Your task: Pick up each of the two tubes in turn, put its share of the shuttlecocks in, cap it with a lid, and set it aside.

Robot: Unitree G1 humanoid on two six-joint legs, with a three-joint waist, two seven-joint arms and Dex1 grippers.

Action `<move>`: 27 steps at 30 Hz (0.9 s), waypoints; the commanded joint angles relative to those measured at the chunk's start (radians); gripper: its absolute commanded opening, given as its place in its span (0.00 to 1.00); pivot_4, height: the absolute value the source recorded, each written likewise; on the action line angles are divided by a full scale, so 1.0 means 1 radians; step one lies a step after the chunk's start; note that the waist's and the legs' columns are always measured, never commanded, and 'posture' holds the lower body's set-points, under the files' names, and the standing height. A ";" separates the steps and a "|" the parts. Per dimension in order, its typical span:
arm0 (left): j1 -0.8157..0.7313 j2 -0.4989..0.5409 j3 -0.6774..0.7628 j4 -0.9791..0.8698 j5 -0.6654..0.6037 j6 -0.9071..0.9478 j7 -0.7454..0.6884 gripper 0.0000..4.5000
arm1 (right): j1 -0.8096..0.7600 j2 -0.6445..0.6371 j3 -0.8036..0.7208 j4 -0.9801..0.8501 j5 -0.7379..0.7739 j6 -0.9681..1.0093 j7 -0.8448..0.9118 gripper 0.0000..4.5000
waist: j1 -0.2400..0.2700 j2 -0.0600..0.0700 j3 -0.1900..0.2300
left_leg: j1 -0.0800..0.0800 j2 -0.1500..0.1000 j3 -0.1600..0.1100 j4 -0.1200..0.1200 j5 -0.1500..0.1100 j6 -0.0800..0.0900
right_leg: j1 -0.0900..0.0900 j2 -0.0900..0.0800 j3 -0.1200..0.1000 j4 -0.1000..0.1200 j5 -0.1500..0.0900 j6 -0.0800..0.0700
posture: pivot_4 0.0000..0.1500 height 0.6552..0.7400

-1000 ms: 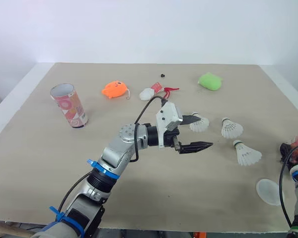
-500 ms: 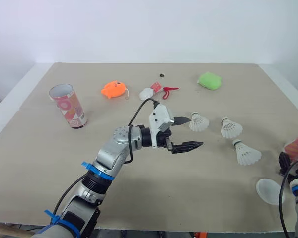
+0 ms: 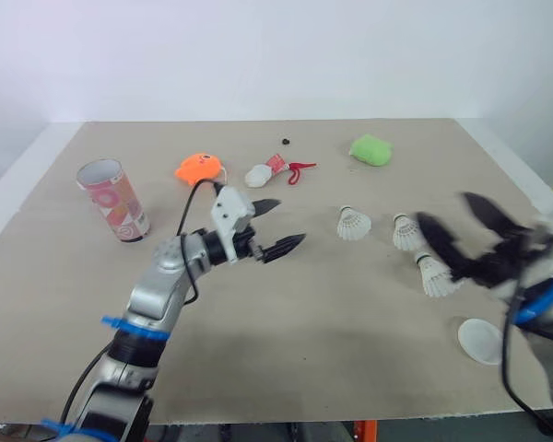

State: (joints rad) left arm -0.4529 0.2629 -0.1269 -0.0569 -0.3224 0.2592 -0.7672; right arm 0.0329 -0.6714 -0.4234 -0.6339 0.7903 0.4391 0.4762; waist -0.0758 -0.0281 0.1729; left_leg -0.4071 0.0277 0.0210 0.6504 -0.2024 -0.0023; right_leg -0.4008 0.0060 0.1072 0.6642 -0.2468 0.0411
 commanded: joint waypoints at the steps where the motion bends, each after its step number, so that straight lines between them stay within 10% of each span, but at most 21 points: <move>1: 0.162 -0.005 0.095 -0.192 0.075 -0.005 0.207 1.00 | -0.162 -0.017 0.281 0.056 -0.068 0.043 0.147 0.98 | 0.026 -0.002 0.001 | -0.007 0.000 0.002 0.000 0.000 -0.001 | -0.007 -0.001 0.001 0.000 0.000 0.001 | 1.00 1.00; 11: 0.449 -0.176 0.327 -0.397 0.224 0.047 0.706 1.00 | -0.449 0.144 0.546 0.334 -0.187 -0.028 0.330 0.98 | 0.035 -0.007 0.003 | -0.016 -0.002 0.003 0.003 -0.006 -0.002 | -0.011 -0.006 0.000 -0.002 0.002 0.006 | 1.00 1.00; 27: 0.153 -0.070 0.422 0.230 0.211 -0.139 0.734 1.00 | -0.518 0.266 0.583 0.418 -0.261 -0.048 0.374 0.98 | 0.030 -0.009 0.002 | -0.015 0.001 0.004 0.004 -0.003 0.000 | -0.009 -0.004 -0.005 -0.002 0.004 0.006 | 1.00 1.00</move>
State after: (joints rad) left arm -0.2302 0.1594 0.2741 0.0451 -0.1001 0.1769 -0.0180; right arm -0.4784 -0.4118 0.1867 -0.1759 0.5236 0.3933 0.8485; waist -0.0456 -0.0367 0.1752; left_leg -0.4215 0.0282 0.0253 0.6545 -0.2056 -0.0023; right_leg -0.4102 0.0019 0.1017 0.6626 -0.2423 0.0473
